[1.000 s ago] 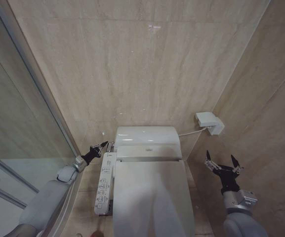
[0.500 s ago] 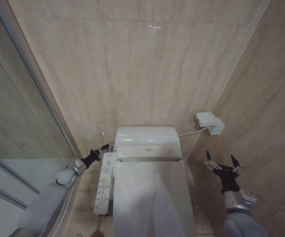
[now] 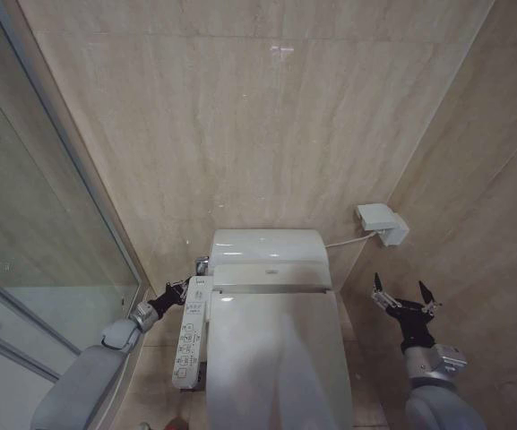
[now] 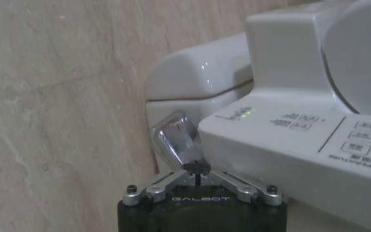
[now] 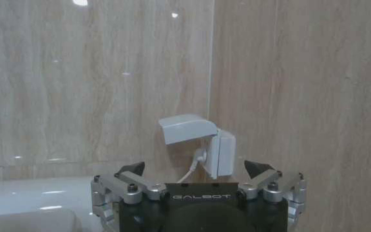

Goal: Open the toilet lid, clean the toilet bowl with a toilet brush, close the toilet lid, and flush.

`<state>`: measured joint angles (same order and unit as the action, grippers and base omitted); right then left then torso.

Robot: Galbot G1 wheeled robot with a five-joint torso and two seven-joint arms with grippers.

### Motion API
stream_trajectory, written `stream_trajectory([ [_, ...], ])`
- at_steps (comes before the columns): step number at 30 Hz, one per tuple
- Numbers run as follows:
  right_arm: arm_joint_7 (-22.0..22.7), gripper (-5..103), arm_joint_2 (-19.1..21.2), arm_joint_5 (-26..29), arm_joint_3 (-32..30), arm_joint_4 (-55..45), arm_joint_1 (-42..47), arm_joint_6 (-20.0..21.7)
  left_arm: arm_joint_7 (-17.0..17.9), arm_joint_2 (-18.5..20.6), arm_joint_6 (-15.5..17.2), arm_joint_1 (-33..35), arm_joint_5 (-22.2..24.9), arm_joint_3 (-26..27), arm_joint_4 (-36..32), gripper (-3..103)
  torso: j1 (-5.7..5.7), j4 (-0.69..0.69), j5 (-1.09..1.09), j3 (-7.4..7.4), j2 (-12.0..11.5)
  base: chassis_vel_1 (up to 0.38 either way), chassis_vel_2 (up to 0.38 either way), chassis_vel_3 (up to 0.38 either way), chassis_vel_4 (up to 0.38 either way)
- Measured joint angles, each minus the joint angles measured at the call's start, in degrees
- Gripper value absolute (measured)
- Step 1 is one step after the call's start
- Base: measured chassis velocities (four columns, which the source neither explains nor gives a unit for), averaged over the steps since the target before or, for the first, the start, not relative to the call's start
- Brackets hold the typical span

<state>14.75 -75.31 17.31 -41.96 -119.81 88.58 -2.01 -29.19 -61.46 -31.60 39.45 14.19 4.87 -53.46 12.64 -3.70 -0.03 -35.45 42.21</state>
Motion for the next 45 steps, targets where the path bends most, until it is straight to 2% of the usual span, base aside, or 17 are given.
stream_trajectory([
  [3,0.0,100,0.0,0.0,0.0,0.0,0.0,0.0,0.0,-0.1,-0.1,-0.5,0.0,0.0,0.7,0,0.00,0.00,0.00,0.00,0.0,0.000,0.000,0.000,0.000],
  [6,0.0,100,0.0,0.0,0.0,0.0,0.0,0.0,-0.2,-0.4,-0.5,-2.1,0.0,-0.6,2.3,0,0.00,0.07,0.02,0.00,0.0,0.000,0.000,0.000,0.000],
  [13,0.0,100,0.0,0.0,0.0,0.0,0.0,0.0,-0.6,-1.7,-0.8,-5.2,-0.1,-1.8,5.4,0,-0.02,0.13,0.04,0.00,0.0,0.000,0.000,0.000,0.000],
  [24,0.0,100,0.0,0.0,0.0,0.0,0.0,0.0,-0.8,-3.6,-0.7,-6.8,-0.3,-2.3,6.8,0,-0.01,0.09,0.06,0.01,0.0,0.009,0.004,-0.001,0.004],
  [45,0.0,100,0.0,0.0,0.0,0.0,0.0,0.0,-1.2,-3.6,-0.5,-6.9,-0.5,-1.7,6.4,0,0.00,0.02,0.02,0.01,0.0,0.000,0.000,0.000,0.000],
])
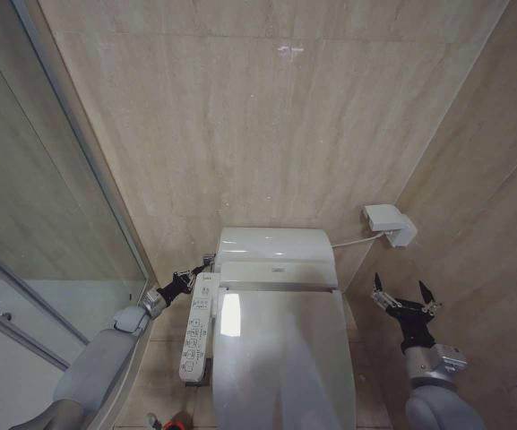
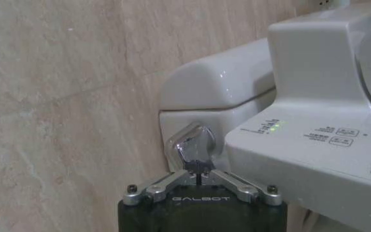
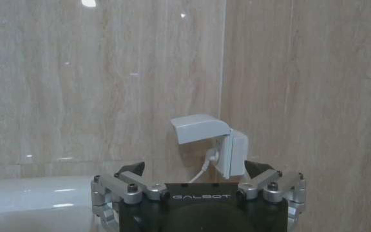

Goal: Open the toilet lid, clean the toilet bowl with a toilet brush, close the toilet lid, and flush.

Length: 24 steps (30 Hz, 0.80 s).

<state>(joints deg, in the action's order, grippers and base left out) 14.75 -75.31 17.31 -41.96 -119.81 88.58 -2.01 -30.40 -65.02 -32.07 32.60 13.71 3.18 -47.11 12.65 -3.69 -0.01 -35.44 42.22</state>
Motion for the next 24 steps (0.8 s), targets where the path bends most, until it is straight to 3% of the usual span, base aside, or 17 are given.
stream_trajectory([
  [17,0.0,100,0.0,0.0,0.0,0.0,0.0,0.0,-0.6,0.1,0.1,1.1,-0.3,1.1,-0.9,0,0.00,0.01,0.00,0.00,0.0,0.000,0.000,0.000,0.000],
  [24,0.0,100,0.0,0.0,0.0,0.0,0.0,0.0,0.5,0.3,1.0,4.8,-0.4,4.9,-4.1,0,0.01,-0.08,-0.03,0.00,0.0,0.000,0.000,0.000,0.000],
])
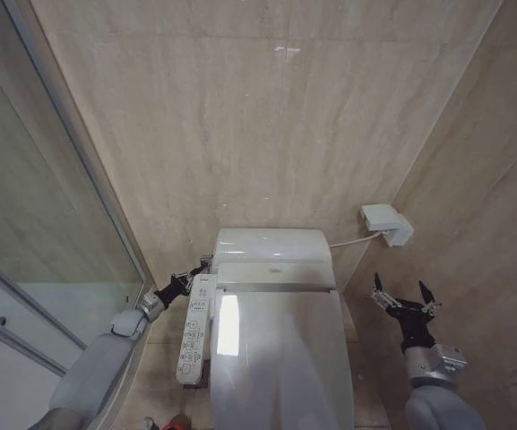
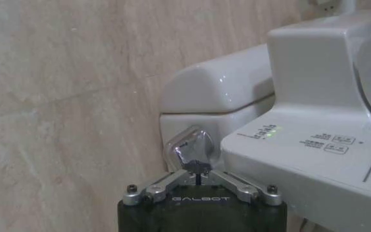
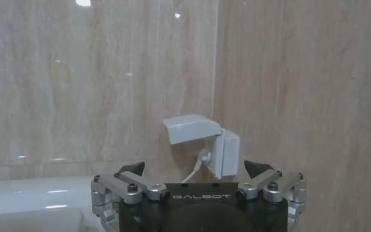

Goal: Open the toilet lid, clean the toilet bowl with a toilet brush, close the toilet lid, and flush.

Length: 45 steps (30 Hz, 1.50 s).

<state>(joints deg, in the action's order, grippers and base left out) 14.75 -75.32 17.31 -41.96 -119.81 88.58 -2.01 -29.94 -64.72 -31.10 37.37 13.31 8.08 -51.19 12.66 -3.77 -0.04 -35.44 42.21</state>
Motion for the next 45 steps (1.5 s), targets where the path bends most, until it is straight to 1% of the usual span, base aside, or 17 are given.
stream_trajectory([
  [2,0.0,100,0.0,0.0,0.0,0.0,0.0,0.0,0.5,0.2,0.4,1.2,0.1,1.0,-1.0,0,0.00,-0.02,-0.01,0.00,0.0,0.000,0.000,0.000,0.000],
  [12,0.0,100,0.0,0.0,0.0,0.0,0.0,0.0,3.1,4.5,1.5,11.8,3.4,7.3,-11.0,0,0.00,0.10,0.02,0.00,0.0,0.000,0.000,0.000,0.000],
  [15,0.0,100,0.0,0.0,0.0,0.0,0.0,0.0,8.2,4.9,3.0,15.2,4.3,9.6,-15.9,0,-0.01,0.10,0.03,0.00,0.0,0.000,0.000,0.000,0.000],
  [16,0.0,100,0.0,0.0,0.0,0.0,0.0,0.0,8.2,4.9,3.0,15.2,4.3,9.6,-15.9,0,-0.01,0.10,0.03,0.00,0.0,0.000,0.000,0.000,0.000],
  [18,0.0,100,0.0,0.0,0.0,0.0,0.0,0.0,13.6,4.6,6.2,17.1,5.6,10.7,-20.4,0,-0.01,0.09,0.03,0.00,0.0,0.000,0.000,0.000,0.000],
  [20,0.0,100,0.0,0.0,0.0,0.0,0.0,0.0,16.8,3.5,8.6,19.0,6.3,12.5,-24.2,0,-0.01,0.09,0.04,0.00,0.0,0.000,0.000,0.000,0.000],
  [22,0.0,100,0.0,0.0,0.0,0.0,0.0,0.0,17.9,3.0,9.1,19.7,6.4,13.4,-25.4,0,-0.01,0.09,0.04,0.00,0.0,0.000,0.000,0.000,0.000],
  [23,0.0,100,0.0,0.0,0.0,0.0,0.0,0.0,19.3,2.2,9.5,20.6,6.4,14.5,-26.9,17,-0.01,0.08,0.04,0.00,0.0,0.000,0.000,0.000,0.000],
  [25,0.0,100,0.0,0.0,0.0,0.0,0.0,0.0,21.8,0.5,10.5,22.9,6.3,17.2,-29.7,17,-0.01,0.09,0.04,0.00,0.0,0.000,0.000,0.000,0.000],
  [30,0.0,100,0.0,0.0,0.0,0.0,0.0,0.0,23.3,-0.7,11.5,27.5,6.0,20.6,-33.7,17,-0.01,0.11,0.04,0.00,0.0,0.000,0.000,0.000,0.000],
  [31,0.0,100,0.0,0.0,0.0,0.0,0.0,0.0,23.6,-1.3,12.0,29.5,5.9,22.1,-35.6,43,-0.01,0.11,0.04,0.00,0.0,0.000,0.000,0.000,0.000],
  [35,0.0,100,0.0,0.0,0.0,0.0,0.0,0.0,25.5,-2.6,13.9,33.7,6.4,25.0,-40.1,43,-0.03,0.15,0.05,0.00,0.0,0.000,0.000,0.000,0.000],
  [36,0.0,100,0.0,0.0,0.0,0.0,0.0,0.0,25.9,-3.1,14.4,35.2,6.4,26.1,-42.0,43,-0.02,0.07,0.04,0.00,0.0,0.000,0.000,0.000,0.000],
  [37,0.0,100,0.0,0.0,0.0,0.0,0.0,0.0,26.1,-3.6,14.6,37.0,6.3,27.2,-44.2,43,-0.02,0.06,0.03,0.01,0.0,0.000,0.000,0.000,0.000],
  [38,0.0,100,0.0,0.0,0.0,0.0,0.0,0.0,26.4,-4.1,14.9,39.4,6.2,28.2,-46.5,71,-0.03,0.12,0.07,0.01,0.0,0.000,0.000,0.000,0.000],
  [44,0.0,100,0.0,0.0,0.0,0.0,0.0,0.0,29.0,-5.6,18.0,45.4,6.3,28.6,-55.0,71,-0.02,0.10,0.07,0.01,0.0,0.000,0.000,0.000,0.000],
  [45,0.0,100,0.0,0.0,0.0,0.0,0.0,0.0,29.4,-5.9,18.7,46.7,6.2,28.6,-56.6,96,-0.02,0.07,0.05,0.01,0.0,0.000,0.000,0.000,0.000],
])
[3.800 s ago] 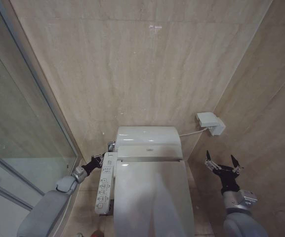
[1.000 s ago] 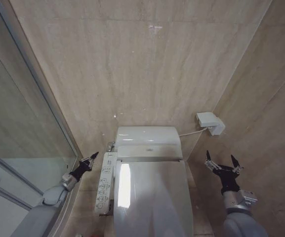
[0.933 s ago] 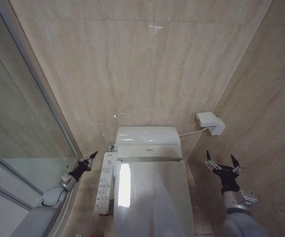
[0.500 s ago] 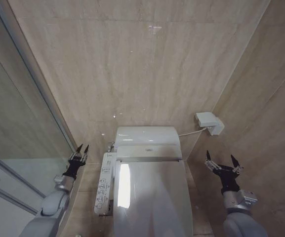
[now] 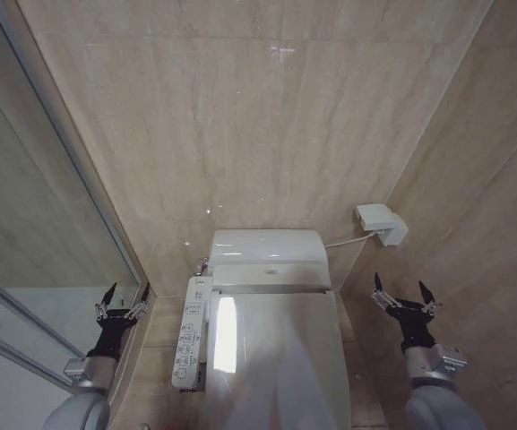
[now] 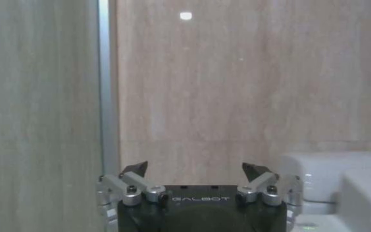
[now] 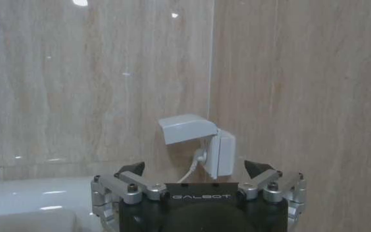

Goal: Open the toilet lid, clean the toilet bowl with a toilet brush, close the toilet lid, and flush.

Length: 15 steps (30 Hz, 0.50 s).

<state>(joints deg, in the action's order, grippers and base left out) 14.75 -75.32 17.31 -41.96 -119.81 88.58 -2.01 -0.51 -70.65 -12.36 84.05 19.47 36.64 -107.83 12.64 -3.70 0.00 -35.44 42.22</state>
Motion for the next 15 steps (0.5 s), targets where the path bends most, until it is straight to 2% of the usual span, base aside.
stream_trajectory([
  [2,0.0,100,0.0,0.0,0.0,0.0,0.0,0.0,0.6,-0.5,0.7,3.7,-0.3,0.4,-3.3,96,0.00,0.00,0.00,0.00,0.0,0.000,0.000,0.000,0.000],
  [7,0.0,100,0.0,0.0,0.0,0.0,0.0,0.0,0.7,-1.2,0.6,7.9,-0.5,1.6,-6.4,96,0.00,0.06,-0.01,0.00,0.0,0.000,0.000,0.000,0.000],
  [8,0.0,100,0.0,0.0,0.0,0.0,0.0,0.0,0.6,-1.4,0.6,8.4,-0.3,1.9,-7.1,100,0.00,0.04,0.00,0.00,0.0,0.000,0.000,0.000,0.000],
  [11,0.0,100,0.0,0.0,0.0,0.0,0.0,0.0,-1.5,-2.5,0.8,10.8,2.0,2.7,-10.5,100,0.00,0.03,0.00,0.00,0.0,0.000,0.000,0.000,0.000],
  [15,0.0,100,0.0,0.0,0.0,0.0,0.0,0.0,-2.5,-2.9,1.3,11.5,2.8,3.2,-12.1,100,0.00,0.03,0.00,0.00,0.0,0.000,0.000,0.000,0.000],
])
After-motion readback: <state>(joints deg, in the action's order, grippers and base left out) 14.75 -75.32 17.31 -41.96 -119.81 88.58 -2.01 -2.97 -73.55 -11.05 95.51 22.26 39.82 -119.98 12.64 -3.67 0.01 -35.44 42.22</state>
